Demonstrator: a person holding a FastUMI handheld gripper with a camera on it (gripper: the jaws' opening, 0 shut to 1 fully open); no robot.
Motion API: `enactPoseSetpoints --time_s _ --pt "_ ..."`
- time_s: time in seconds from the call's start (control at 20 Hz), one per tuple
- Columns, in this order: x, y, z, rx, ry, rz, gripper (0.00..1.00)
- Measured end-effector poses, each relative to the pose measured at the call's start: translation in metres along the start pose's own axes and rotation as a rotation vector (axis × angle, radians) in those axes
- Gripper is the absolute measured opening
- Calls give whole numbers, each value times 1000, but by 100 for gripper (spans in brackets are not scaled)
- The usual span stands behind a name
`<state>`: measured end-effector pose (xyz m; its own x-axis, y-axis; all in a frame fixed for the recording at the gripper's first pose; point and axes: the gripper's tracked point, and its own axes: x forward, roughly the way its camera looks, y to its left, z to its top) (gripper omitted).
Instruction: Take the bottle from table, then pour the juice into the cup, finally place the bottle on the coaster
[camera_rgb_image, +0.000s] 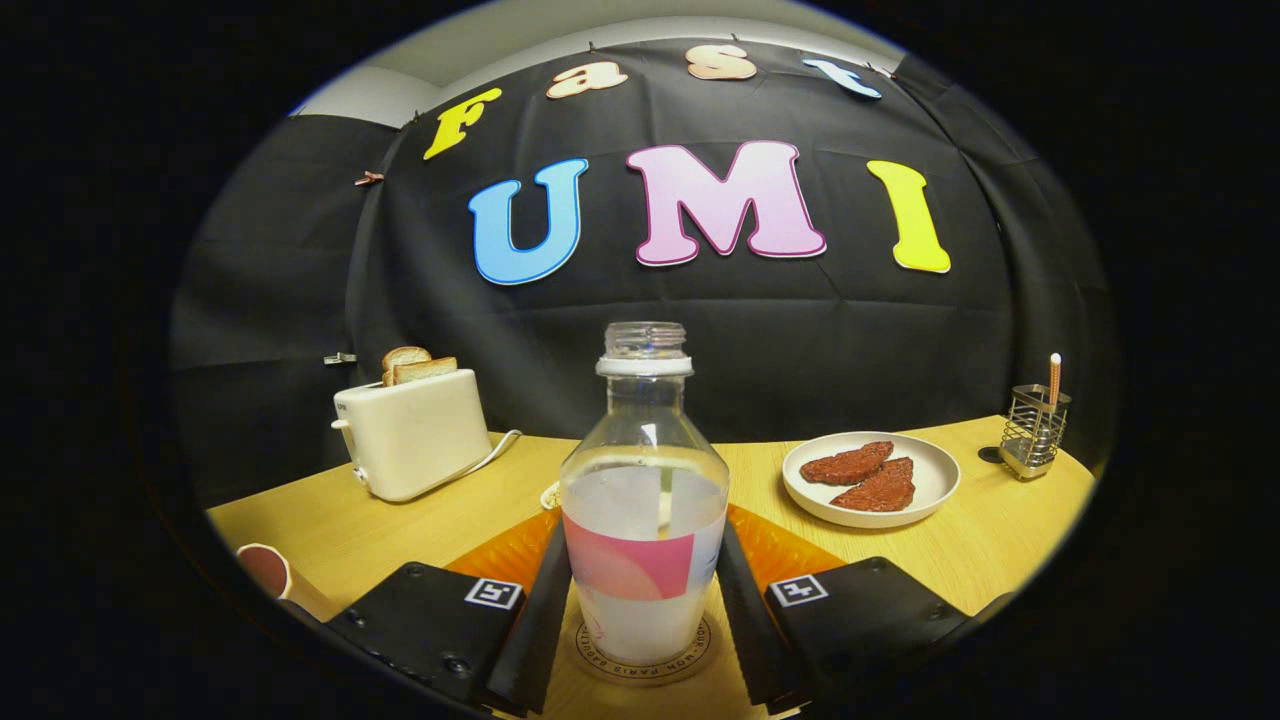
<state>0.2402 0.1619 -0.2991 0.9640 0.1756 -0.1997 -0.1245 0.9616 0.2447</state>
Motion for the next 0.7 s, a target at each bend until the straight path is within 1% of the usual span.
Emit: enactPoseSetpoints --time_s 0.15,0.2,0.25,0.3,0.35,0.4,0.7 --pt "0 3 -5 17 17 16 78" --pt "-1 1 -8 24 31 11 81" --pt "-2 2 -9 25 36 10 85" --pt "-2 1 -9 16 36 2 95" --pt "-3 -1 -7 8 30 -2 99" --pt "-4 -2 -5 2 27 -5 100" --pt "-14 0 -1 6 37 -2 100"
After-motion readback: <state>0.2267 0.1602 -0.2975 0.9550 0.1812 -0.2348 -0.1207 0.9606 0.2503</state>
